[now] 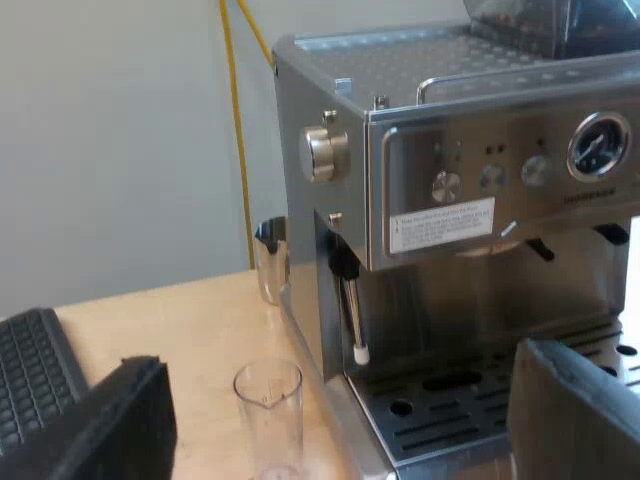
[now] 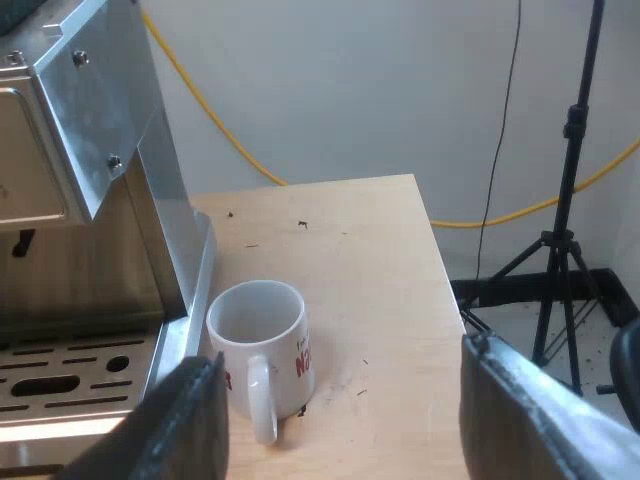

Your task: Grind coffee beans and then tamp

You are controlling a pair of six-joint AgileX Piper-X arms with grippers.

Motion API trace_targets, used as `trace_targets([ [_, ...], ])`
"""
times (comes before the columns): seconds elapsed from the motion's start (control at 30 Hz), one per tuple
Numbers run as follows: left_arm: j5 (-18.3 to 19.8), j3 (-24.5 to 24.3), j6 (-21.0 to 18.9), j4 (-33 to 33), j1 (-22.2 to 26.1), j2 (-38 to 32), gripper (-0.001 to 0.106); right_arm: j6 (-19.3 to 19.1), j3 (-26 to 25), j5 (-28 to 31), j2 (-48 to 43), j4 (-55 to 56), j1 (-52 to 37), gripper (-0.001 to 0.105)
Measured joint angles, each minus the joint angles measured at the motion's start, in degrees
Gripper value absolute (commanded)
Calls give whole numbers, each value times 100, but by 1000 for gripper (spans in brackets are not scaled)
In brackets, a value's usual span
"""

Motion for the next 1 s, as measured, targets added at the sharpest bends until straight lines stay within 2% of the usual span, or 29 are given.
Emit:
trace_targets([
  [0.2,0,66,0,52,0,0,70,0,73,-15,0,12,0,54],
  [0.33,0,135,0,51,0,0,70,-14,325,-306,0,25,0,54],
  [0.57,0,706,0,53,0,0,70,67,827,-450,0,25,0,54],
  [0.9,0,983,0,53,0,0,70,210,1460,-720,10,-7,0,54],
  [1.0,0,1230,0,61,0,0,70,288,1648,-728,10,-55,0,54],
])
